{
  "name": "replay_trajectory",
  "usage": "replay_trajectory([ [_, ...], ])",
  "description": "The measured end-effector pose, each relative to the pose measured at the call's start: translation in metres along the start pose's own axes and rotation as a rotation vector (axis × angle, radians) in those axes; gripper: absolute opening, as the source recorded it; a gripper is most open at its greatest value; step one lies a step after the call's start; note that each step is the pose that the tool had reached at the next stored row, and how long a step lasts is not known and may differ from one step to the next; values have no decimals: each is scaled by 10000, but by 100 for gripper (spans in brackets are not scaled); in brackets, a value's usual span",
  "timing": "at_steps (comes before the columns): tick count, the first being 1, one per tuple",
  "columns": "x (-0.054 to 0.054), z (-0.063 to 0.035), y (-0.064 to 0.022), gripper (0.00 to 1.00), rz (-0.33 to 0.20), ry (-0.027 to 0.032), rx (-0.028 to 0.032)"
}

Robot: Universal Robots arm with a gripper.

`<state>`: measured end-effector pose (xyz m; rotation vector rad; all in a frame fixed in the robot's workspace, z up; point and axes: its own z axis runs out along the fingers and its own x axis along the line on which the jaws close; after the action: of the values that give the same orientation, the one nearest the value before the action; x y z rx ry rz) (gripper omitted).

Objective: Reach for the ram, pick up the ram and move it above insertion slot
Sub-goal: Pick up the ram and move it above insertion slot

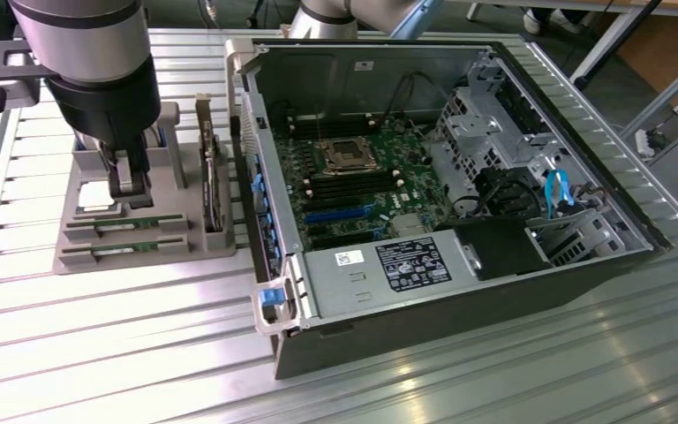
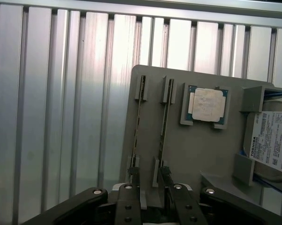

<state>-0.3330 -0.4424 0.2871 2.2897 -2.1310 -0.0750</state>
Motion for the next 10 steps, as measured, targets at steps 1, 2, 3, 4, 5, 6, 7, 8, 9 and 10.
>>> replay_trajectory([
  [1,0,3,0,30,0,1,0],
  [2,0,5,0,30,0,0,0],
  [3,1,10,0,30,0,0,0],
  [4,1,14,-1,30,-1,0,0],
  [5,2,18,-1,30,-1,0,0],
  [6,2,20,-1,30,-1,1,-1],
  [7,2,26,-1,30,0,0,0],
  [8,2,29,-1,30,0,1,0],
  [9,3,33,-1,30,0,0,0],
  [10,3,37,-1,30,0,1,-1],
])
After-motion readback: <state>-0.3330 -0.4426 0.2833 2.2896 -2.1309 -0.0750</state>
